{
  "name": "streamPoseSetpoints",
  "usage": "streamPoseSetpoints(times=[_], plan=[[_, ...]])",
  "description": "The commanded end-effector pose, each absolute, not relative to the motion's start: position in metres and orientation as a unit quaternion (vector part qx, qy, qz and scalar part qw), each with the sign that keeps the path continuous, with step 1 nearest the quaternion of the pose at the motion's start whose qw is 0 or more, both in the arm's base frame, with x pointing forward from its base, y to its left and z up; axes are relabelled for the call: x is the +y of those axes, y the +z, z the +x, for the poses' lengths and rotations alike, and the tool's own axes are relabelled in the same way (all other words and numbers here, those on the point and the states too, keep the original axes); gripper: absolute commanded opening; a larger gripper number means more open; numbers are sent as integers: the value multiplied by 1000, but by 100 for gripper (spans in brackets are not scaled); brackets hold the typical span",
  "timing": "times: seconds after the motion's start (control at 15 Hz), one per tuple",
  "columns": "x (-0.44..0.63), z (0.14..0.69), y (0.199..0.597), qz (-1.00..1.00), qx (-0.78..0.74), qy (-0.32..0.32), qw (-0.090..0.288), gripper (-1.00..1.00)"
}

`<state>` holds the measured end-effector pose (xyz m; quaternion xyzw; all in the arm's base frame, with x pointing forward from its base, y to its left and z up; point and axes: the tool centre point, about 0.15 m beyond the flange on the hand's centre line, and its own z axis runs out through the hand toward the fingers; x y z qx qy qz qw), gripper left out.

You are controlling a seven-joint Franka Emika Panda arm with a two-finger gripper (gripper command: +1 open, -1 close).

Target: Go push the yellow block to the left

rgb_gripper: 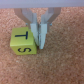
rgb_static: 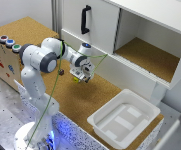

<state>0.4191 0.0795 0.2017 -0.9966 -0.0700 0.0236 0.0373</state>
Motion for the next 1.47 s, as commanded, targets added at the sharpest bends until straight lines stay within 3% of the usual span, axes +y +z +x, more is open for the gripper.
streamPoseSetpoints(times=[0.0, 0.6, 0.67, 1.4], plan=[[97, 433, 210, -997, -47, 62, 10, -100], [108, 410, 305, -1000, -7, 7, -24, -100], [117, 409, 311, -999, -14, 8, -30, 100], [157, 398, 305, -998, -53, 4, -32, 100]])
